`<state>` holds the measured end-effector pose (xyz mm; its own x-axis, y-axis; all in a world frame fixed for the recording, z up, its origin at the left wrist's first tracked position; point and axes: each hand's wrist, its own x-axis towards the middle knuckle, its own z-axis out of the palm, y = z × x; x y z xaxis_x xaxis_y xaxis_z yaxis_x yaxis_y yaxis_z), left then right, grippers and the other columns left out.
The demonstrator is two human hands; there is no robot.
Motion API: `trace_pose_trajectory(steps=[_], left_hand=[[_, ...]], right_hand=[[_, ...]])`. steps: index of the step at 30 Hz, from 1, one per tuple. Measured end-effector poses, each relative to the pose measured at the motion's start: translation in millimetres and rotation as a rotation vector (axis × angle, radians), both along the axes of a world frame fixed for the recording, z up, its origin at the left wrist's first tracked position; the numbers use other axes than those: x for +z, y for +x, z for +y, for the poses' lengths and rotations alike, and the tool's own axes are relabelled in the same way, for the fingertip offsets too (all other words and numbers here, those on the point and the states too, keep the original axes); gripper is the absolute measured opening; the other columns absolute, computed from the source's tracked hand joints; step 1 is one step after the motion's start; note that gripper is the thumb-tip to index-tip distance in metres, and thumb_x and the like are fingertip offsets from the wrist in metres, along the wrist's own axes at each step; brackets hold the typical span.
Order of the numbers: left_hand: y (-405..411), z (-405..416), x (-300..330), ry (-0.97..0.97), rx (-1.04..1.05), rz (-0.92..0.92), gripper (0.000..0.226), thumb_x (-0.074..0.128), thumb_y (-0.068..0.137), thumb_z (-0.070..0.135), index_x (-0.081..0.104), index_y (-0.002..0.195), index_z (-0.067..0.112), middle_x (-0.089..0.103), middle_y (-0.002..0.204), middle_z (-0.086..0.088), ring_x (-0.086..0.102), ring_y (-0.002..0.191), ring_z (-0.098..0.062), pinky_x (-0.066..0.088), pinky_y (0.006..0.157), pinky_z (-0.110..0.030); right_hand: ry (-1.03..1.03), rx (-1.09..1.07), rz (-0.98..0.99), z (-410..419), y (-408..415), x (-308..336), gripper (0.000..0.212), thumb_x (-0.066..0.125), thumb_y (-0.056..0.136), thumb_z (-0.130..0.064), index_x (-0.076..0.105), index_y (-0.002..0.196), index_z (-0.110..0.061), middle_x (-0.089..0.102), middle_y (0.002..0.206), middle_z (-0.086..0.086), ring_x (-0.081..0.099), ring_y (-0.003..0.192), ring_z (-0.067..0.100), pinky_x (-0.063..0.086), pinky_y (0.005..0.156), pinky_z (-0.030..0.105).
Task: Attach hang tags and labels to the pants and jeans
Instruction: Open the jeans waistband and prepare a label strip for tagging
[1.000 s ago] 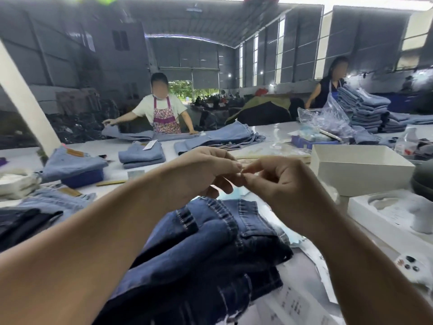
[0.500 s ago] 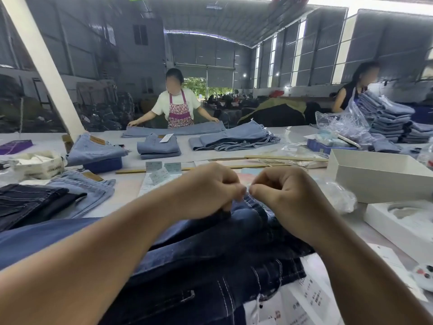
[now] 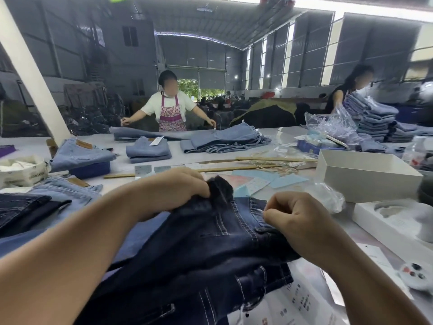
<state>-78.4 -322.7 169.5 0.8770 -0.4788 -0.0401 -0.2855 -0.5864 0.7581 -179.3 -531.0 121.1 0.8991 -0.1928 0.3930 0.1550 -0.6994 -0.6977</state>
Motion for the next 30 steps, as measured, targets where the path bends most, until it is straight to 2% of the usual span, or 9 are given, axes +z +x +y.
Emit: trace_pose_trajectory(steps=[3,6,9,11,15,17,23,26,30], left_hand=[[14.0,15.0,-1.6,-0.01,0.19,-0.1,0.022,0.062,0.069,0.033,0.066,0.068,0.011,0.066,0.068,-0.005,0.06,0.068,-0.021,0.046,0.068,-0.035],[16.2,17.4,-14.1,0.241,0.253,-0.3,0.011,0.063,0.08,0.032,0.061,0.081,0.021,0.065,0.08,0.003,0.058,0.075,-0.016,0.041,0.063,-0.031],[4.7,5.4,-18.7,0.272,0.078,-0.501,0.032,0.056,0.084,0.015,0.055,0.11,0.033,0.052,0.108,0.012,0.049,0.098,-0.011,0.037,0.081,-0.025],[-6.8,-9.9,-10.8,0.247,-0.121,-0.583,0.041,0.052,0.082,0.007,0.062,0.107,0.038,0.049,0.111,0.018,0.046,0.104,-0.006,0.038,0.088,-0.022],[-30.0,-58.8,-6.6,0.336,-0.391,-0.423,0.012,0.06,0.087,0.031,0.071,0.091,0.034,0.063,0.1,0.016,0.057,0.089,-0.004,0.05,0.076,-0.024],[-33.7,-83.2,-12.5,0.486,-0.464,-0.392,0.02,0.063,0.086,0.047,0.07,0.097,0.032,0.067,0.093,0.01,0.06,0.082,-0.007,0.052,0.072,-0.028],[-21.8,-119.4,-4.5,0.728,-0.595,-0.203,0.027,0.069,0.086,0.039,0.068,0.107,0.023,0.067,0.099,0.004,0.061,0.096,-0.018,0.051,0.088,-0.038],[-7.4,-118.8,-3.6,0.618,-0.6,-0.014,0.008,0.071,0.084,0.031,0.065,0.082,0.026,0.064,0.084,0.007,0.062,0.089,-0.016,0.05,0.079,-0.032],[11.8,-99.9,-7.2,0.27,-0.552,0.329,0.017,0.068,0.088,0.018,0.066,0.072,0.022,0.066,0.073,0.003,0.062,0.072,-0.015,0.051,0.076,-0.03]], right_hand=[[-0.021,0.013,-0.018,-0.9,1.7,0.6,0.025,0.064,0.083,-0.019,0.058,0.059,-0.024,0.05,0.049,-0.011,0.044,0.048,0.001,0.039,0.052,0.025],[0.003,0.035,-0.003,-1.4,4.7,-2.5,0.026,0.065,0.085,-0.019,0.058,0.06,-0.02,0.049,0.048,-0.01,0.042,0.046,0.001,0.038,0.05,0.022],[0.057,0.046,0.008,-2.2,3.0,-11.0,0.022,0.065,0.084,-0.021,0.062,0.063,-0.02,0.053,0.049,-0.009,0.045,0.047,0.001,0.039,0.048,0.018],[0.119,0.056,0.027,-3.2,0.1,-17.7,0.022,0.065,0.084,-0.018,0.064,0.062,-0.02,0.053,0.048,-0.008,0.047,0.046,0.003,0.044,0.049,0.023],[0.203,0.056,0.068,-10.5,-6.7,-25.7,0.026,0.062,0.084,-0.008,0.064,0.06,-0.016,0.05,0.04,-0.005,0.042,0.039,0.005,0.037,0.047,0.027],[0.246,0.061,0.081,-12.7,-11.6,-27.1,0.026,0.06,0.083,-0.007,0.063,0.058,-0.015,0.048,0.04,-0.003,0.041,0.038,0.006,0.033,0.043,0.023],[0.238,0.055,0.085,-16.8,-23.8,-31.5,0.017,0.054,0.065,-0.028,0.065,0.062,-0.015,0.05,0.05,0.004,0.044,0.048,0.009,0.034,0.049,0.027],[0.219,0.037,0.053,-18.1,-25.3,-35.1,0.019,0.057,0.067,-0.033,0.065,0.069,-0.015,0.046,0.053,0.0,0.043,0.052,0.008,0.033,0.053,0.029],[0.223,0.001,-0.023,-11.6,-22.3,-39.6,0.015,0.059,0.072,-0.031,0.063,0.067,-0.018,0.04,0.048,-0.009,0.037,0.048,0.004,0.03,0.048,0.019]])
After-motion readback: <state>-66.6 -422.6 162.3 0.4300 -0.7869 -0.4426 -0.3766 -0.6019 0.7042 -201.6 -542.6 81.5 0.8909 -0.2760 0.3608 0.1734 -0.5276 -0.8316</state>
